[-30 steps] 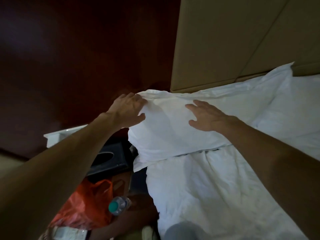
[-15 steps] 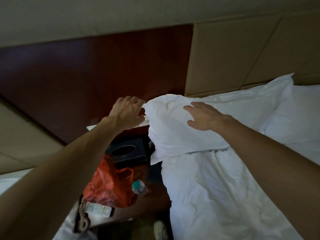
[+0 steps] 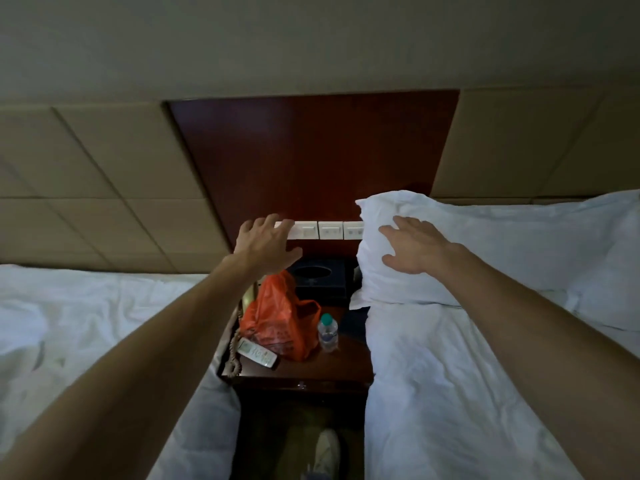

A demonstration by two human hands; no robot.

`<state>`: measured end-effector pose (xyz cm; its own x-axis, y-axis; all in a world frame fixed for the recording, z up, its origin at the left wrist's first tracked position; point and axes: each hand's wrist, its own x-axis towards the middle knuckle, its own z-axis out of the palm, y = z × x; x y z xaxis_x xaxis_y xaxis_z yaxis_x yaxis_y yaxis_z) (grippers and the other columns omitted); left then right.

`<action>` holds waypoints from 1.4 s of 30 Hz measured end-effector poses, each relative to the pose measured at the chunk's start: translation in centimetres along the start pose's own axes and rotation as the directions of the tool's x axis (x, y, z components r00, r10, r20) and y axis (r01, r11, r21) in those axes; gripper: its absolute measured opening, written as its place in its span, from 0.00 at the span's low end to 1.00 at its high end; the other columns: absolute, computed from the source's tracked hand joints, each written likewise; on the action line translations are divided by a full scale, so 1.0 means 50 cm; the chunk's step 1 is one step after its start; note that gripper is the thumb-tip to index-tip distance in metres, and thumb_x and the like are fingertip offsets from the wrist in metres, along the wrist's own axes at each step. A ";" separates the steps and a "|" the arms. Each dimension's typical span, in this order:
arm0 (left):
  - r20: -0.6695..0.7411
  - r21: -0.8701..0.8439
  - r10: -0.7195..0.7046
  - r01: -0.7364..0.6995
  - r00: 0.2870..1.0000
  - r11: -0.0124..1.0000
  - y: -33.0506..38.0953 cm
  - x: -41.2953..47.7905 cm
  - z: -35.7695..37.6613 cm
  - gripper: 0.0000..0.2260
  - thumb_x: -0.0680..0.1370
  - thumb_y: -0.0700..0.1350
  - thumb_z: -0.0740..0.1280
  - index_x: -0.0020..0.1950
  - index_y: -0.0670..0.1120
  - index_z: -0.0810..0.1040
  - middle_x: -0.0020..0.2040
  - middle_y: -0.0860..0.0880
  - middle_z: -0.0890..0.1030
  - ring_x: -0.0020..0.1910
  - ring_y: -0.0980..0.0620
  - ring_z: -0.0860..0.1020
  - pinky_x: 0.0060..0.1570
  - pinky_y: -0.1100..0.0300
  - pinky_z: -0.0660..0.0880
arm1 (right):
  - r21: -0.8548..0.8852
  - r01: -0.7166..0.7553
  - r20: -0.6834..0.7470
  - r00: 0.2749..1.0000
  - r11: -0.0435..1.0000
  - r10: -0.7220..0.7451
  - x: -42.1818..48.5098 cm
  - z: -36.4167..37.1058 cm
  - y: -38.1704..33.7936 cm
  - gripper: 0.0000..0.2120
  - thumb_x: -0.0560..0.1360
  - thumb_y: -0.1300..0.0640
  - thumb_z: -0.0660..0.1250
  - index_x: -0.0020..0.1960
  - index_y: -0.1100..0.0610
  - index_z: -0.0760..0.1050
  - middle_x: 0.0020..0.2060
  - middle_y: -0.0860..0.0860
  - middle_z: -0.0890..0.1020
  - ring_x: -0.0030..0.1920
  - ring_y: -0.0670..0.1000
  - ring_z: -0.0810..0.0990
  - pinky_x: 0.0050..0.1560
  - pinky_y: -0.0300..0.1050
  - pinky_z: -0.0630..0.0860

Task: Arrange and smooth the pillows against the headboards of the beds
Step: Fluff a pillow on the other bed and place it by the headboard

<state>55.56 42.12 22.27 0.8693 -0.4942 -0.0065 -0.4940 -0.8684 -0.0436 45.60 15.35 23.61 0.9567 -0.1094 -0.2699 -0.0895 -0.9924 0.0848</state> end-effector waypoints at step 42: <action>0.189 -0.035 -0.835 0.854 0.516 0.520 -0.953 -1.204 0.204 0.32 0.78 0.66 0.59 0.77 0.50 0.64 0.76 0.43 0.68 0.72 0.40 0.70 0.70 0.42 0.66 | -0.364 0.809 0.094 0.524 0.461 -0.846 -0.139 -0.038 -1.501 0.29 0.79 0.42 0.59 0.76 0.54 0.62 0.68 0.55 0.73 0.73 0.59 0.63 0.72 0.57 0.63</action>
<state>26.90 113.67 14.52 0.8646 0.4778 -0.1556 0.4846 -0.8747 0.0071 46.21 90.72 20.95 0.5513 0.7774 -0.3030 0.8339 -0.5252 0.1699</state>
